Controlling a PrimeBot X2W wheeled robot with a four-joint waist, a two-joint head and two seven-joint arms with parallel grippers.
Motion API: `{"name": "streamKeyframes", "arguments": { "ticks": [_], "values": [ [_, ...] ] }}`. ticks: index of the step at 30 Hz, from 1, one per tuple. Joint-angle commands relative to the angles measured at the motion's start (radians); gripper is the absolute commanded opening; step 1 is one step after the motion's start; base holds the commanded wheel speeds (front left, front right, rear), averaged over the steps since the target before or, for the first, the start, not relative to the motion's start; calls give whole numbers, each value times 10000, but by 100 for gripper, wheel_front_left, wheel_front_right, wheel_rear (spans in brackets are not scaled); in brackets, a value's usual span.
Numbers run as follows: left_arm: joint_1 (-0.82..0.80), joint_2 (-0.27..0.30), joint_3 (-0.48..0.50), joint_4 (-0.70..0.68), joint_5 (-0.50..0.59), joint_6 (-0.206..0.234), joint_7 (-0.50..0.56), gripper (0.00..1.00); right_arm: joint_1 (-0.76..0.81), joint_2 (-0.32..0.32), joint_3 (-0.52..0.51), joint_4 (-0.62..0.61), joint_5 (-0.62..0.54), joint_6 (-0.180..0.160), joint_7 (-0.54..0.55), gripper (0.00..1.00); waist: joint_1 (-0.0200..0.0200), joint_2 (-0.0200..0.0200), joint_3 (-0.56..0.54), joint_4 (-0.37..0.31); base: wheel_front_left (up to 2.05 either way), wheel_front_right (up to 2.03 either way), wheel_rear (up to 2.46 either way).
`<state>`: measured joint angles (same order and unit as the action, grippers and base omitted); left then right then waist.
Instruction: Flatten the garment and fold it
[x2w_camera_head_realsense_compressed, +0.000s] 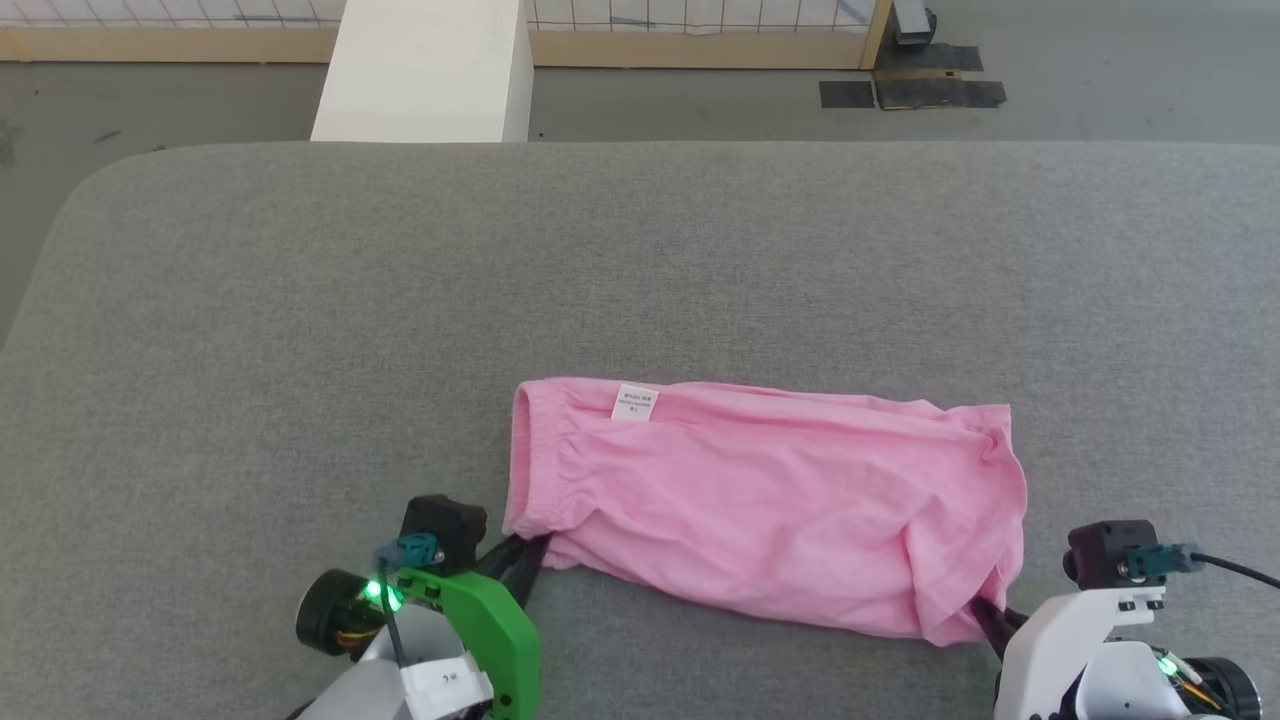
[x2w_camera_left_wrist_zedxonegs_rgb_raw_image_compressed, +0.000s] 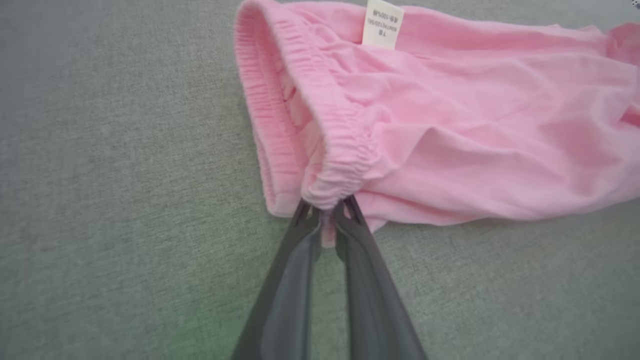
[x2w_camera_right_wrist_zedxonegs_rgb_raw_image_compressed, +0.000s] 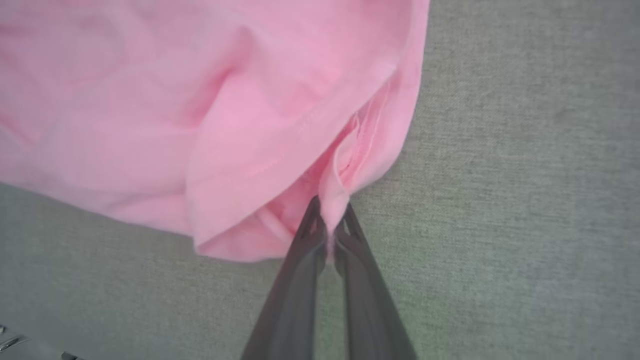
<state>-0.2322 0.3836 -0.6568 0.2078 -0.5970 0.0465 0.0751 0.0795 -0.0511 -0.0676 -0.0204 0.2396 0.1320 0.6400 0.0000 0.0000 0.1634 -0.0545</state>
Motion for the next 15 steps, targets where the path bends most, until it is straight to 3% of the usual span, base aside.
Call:
{"name": "streamKeyframes", "arguments": {
  "ticks": [1,2,9,15],
  "values": [
    [164,25,-35,-74,-81,53,124,89,52,6,-45,111,117,-13,-126,100,0,0,-2,-18,0,0,0],
    [213,-8,-58,-138,-144,60,191,100,53,6,-88,184,174,-13,-241,100,0,0,-16,-19,0,0,0],
    [836,-31,97,-758,-463,337,17,100,-31,7,-608,-43,578,-13,-1105,100,0,0,-306,-33,0,0,0],
    [1565,140,764,-1720,-580,813,-1110,100,-153,8,-1018,-551,881,-13,-1542,100,0,0,-517,14,0,0,0]
  ]
}}
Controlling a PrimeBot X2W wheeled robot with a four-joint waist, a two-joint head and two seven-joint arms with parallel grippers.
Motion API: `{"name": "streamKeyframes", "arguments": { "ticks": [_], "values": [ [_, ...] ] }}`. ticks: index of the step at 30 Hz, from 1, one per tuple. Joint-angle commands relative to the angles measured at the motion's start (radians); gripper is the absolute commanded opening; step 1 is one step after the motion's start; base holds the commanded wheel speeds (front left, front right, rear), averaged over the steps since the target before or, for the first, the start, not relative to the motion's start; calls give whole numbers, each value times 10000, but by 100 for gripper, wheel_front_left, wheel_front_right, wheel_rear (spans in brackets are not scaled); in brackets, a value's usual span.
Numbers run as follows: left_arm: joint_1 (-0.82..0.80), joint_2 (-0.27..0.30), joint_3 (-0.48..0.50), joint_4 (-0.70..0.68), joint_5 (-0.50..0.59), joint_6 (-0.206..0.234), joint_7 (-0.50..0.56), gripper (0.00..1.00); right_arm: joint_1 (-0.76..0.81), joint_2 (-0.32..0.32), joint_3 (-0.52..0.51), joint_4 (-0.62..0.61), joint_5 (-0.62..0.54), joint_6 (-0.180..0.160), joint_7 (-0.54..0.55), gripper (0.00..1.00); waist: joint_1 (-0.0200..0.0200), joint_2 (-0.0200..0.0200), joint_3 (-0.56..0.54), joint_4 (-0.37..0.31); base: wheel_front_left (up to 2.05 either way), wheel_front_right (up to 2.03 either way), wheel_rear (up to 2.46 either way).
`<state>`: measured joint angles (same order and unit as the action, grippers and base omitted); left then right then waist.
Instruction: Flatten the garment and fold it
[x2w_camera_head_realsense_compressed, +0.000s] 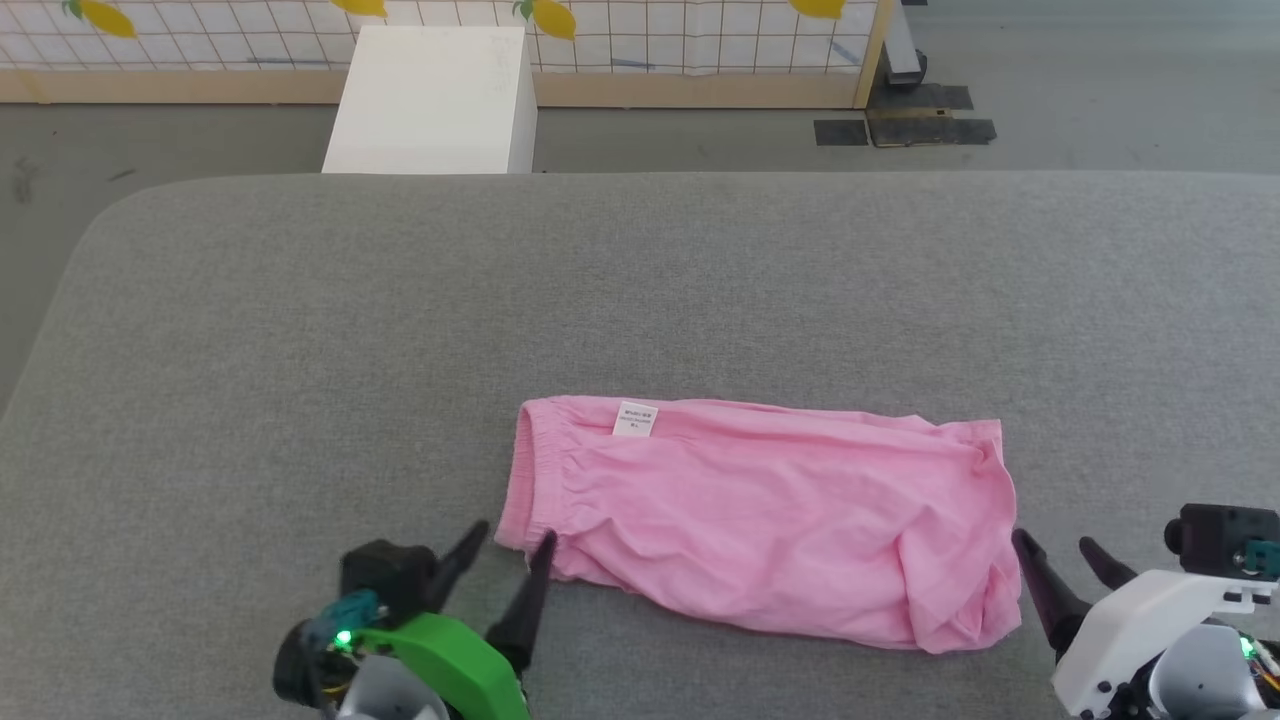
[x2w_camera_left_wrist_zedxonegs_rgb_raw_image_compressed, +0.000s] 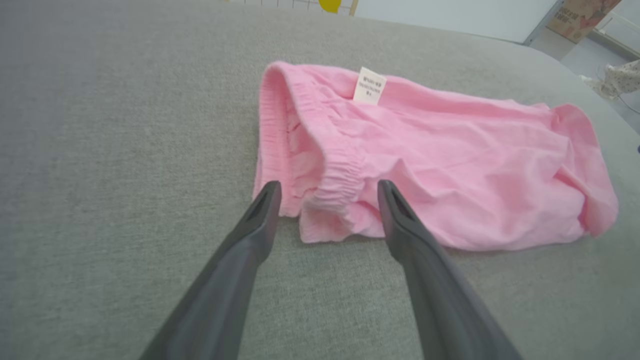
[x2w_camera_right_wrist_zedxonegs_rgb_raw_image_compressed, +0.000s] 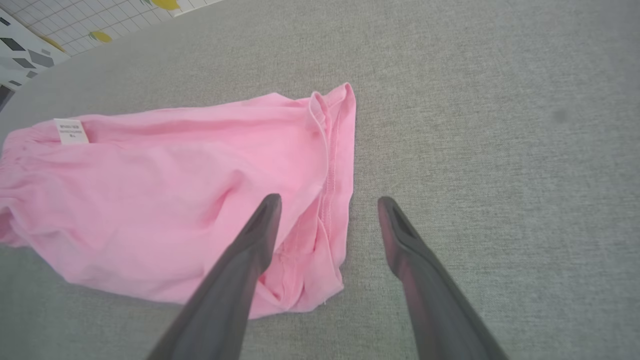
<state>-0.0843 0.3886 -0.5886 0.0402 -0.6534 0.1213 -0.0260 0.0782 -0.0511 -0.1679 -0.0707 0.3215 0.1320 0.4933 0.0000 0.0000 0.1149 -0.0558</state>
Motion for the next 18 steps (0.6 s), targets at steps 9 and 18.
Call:
{"name": "streamKeyframes", "arguments": {
  "ticks": [9,18],
  "values": [
    [-211,-448,1872,-117,574,166,-2336,100,-1082,8,1,930,-386,-13,-598,100,0,0,115,351,0,0,0],
    [-580,-1971,4265,-89,2615,-795,-2355,100,-2362,8,-216,3026,-1285,-13,28,100,0,0,439,412,0,0,0]
  ]
}}
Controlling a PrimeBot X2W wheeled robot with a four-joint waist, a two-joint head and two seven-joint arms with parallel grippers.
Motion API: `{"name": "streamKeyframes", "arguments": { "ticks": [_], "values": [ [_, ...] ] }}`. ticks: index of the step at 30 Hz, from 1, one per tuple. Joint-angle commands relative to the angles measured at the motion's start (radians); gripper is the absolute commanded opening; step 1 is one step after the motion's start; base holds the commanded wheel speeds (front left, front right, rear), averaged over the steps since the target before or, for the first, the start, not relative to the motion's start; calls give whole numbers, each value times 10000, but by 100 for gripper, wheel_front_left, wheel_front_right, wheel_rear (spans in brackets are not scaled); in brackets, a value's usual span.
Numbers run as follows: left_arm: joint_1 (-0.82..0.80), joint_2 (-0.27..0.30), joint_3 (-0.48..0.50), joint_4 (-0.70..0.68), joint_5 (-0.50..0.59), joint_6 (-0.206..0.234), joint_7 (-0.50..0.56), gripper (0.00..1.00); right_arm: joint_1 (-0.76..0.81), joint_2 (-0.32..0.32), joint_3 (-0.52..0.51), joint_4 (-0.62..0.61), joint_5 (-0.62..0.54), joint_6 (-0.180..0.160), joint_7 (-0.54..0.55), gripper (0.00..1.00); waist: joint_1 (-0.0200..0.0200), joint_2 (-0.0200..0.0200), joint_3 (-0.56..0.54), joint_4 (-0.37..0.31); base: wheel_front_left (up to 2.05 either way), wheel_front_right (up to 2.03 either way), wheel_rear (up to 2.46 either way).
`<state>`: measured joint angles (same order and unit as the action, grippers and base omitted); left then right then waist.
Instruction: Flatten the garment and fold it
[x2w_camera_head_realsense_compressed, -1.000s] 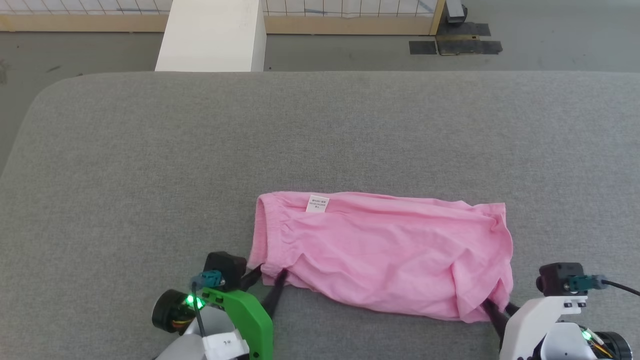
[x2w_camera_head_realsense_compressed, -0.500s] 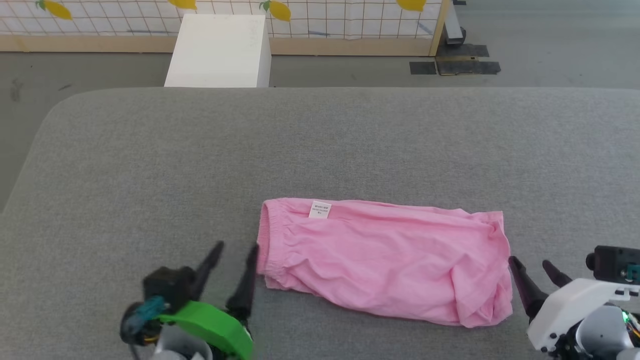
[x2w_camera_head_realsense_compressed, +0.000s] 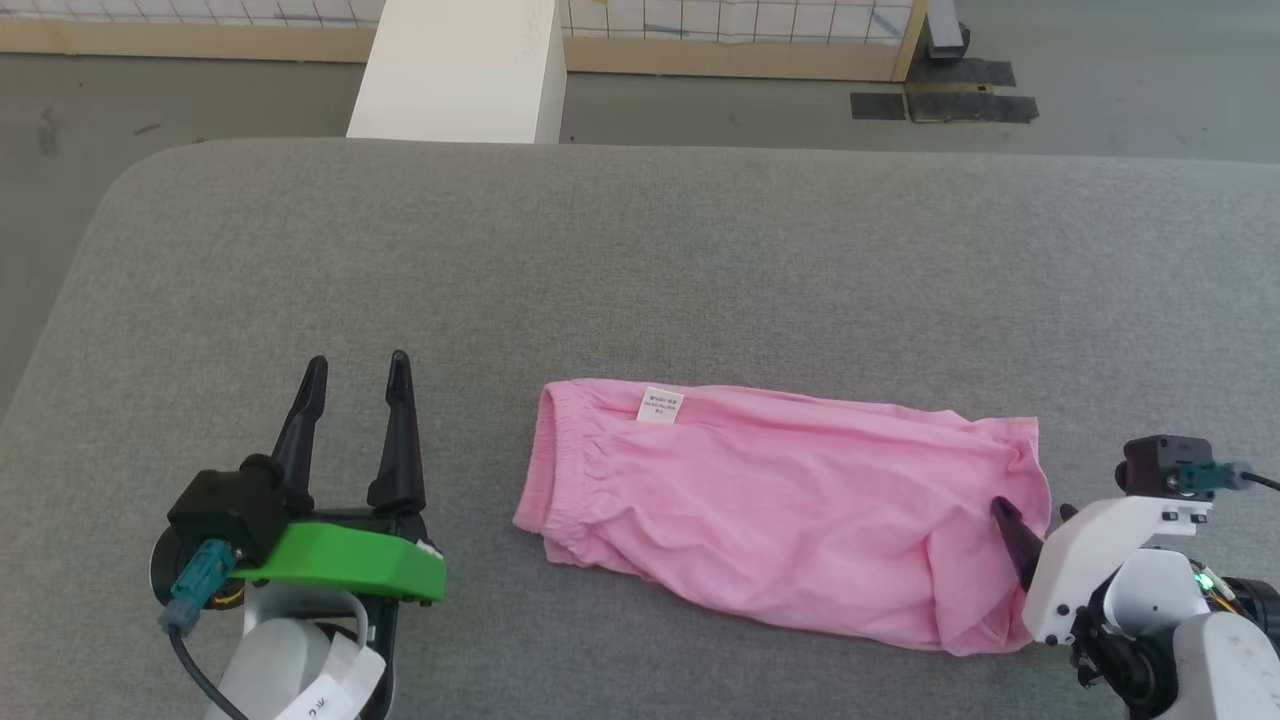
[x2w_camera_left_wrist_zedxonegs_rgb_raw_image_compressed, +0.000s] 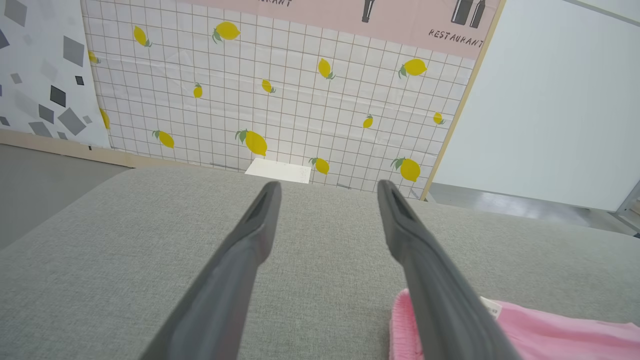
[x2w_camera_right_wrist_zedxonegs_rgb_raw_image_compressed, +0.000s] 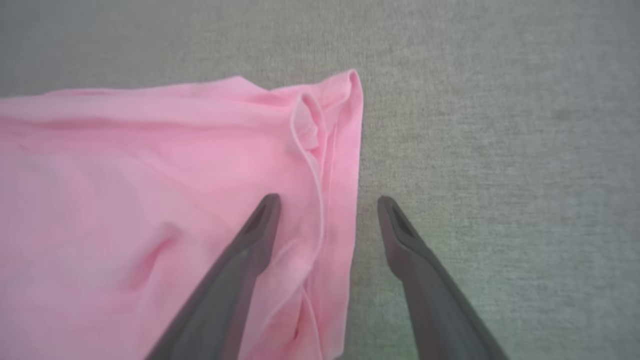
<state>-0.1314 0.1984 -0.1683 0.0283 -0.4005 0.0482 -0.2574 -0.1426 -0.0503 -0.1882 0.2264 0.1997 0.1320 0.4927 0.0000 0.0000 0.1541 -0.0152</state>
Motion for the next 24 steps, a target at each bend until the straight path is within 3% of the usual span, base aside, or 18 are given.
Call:
{"name": "streamKeyframes", "arguments": {
  "ticks": [1,6,11,12,13,14,24],
  "values": [
    [-111,-198,206,57,221,-183,-41,100,-256,1,-22,263,-156,-13,133,100,0,0,88,15,0,0,0],
    [-19,-717,815,254,864,-821,-42,100,-506,1,235,1246,-14,-13,1030,100,0,0,237,100,0,0,0],
    [141,-1031,1237,334,1220,-1177,-42,100,-377,1,711,1427,606,-13,2266,97,0,0,230,180,0,0,0],
    [176,-1085,1303,354,1275,-1239,-42,100,-321,1,830,1342,738,-13,2480,55,0,0,215,195,0,0,0],
    [200,-1123,1350,376,1317,-1285,-42,100,-280,1,925,1235,845,-13,2600,37,0,0,201,204,0,0,0],
    [231,-1166,1399,412,1360,-1337,-42,100,-239,1,1016,1070,1013,-13,2667,3,0,0,181,210,0,0,0],
    [286,-1373,1604,641,1632,-1612,-43,100,-212,1,1210,-27,1183,-13,2314,0,0,0,84,175,0,0,0]
  ]
}}
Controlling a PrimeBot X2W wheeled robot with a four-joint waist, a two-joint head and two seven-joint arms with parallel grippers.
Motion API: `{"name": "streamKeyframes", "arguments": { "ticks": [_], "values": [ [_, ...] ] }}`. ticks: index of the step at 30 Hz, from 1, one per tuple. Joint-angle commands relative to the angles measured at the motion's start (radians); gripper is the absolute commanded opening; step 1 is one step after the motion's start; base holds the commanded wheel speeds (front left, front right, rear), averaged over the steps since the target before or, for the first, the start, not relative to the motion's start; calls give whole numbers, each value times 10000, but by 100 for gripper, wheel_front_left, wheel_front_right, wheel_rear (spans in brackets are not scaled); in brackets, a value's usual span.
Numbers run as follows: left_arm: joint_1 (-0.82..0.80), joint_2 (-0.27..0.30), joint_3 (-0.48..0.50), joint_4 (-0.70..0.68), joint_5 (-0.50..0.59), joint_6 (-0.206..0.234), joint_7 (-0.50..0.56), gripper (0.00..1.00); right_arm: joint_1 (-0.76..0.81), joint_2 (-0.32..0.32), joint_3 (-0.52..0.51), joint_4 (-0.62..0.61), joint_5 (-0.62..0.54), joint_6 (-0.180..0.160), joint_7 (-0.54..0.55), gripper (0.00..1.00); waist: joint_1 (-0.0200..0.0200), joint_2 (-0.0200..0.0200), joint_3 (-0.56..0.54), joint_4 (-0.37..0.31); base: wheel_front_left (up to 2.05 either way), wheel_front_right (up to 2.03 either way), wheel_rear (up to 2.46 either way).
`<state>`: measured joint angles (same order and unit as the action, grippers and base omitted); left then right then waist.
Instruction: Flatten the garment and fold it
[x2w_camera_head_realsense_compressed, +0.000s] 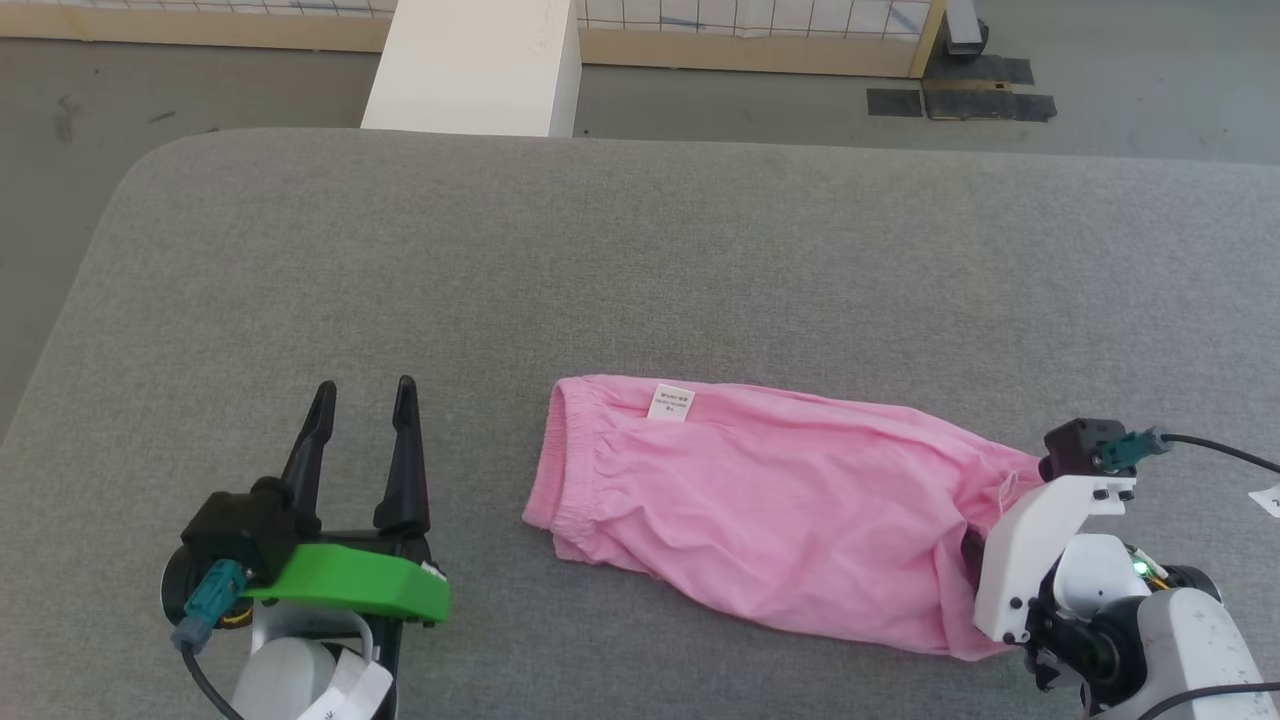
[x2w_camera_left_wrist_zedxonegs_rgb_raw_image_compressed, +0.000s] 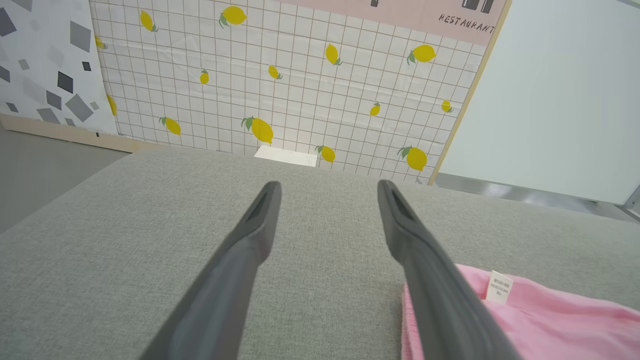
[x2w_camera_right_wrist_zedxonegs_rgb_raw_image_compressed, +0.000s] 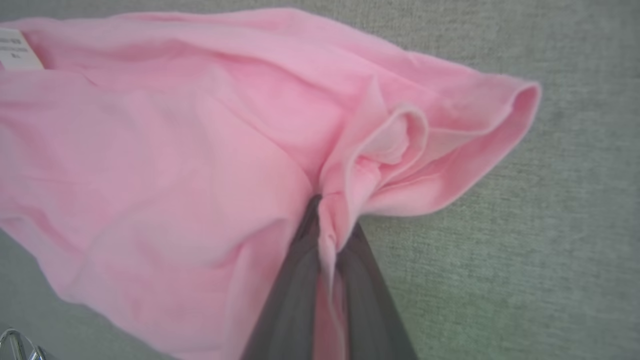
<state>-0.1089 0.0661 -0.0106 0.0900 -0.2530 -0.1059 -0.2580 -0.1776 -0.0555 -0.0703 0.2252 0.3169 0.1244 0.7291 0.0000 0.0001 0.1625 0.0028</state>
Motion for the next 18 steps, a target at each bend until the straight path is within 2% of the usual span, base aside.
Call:
{"name": "streamKeyframes", "arguments": {
  "ticks": [1,6,13,18],
  "values": [
    [57,-63,26,36,182,-84,-37,100,111,53,-44,-76,-88,63,-107,0,0,-1,5,-6,0,0,0],
    [-4,-98,15,83,253,-140,-37,100,-95,53,-821,-463,-995,63,-175,0,0,-1,70,0,0,0,0],
    [-155,-125,-77,223,319,-191,-37,100,-390,-151,-2419,-1465,-3091,63,302,0,0,-1,115,173,0,0,0],
    [-197,-135,-144,299,348,-213,-37,100,-407,-376,-2572,-2006,-3778,63,841,0,0,-1,56,317,0,0,0]
  ]
}}
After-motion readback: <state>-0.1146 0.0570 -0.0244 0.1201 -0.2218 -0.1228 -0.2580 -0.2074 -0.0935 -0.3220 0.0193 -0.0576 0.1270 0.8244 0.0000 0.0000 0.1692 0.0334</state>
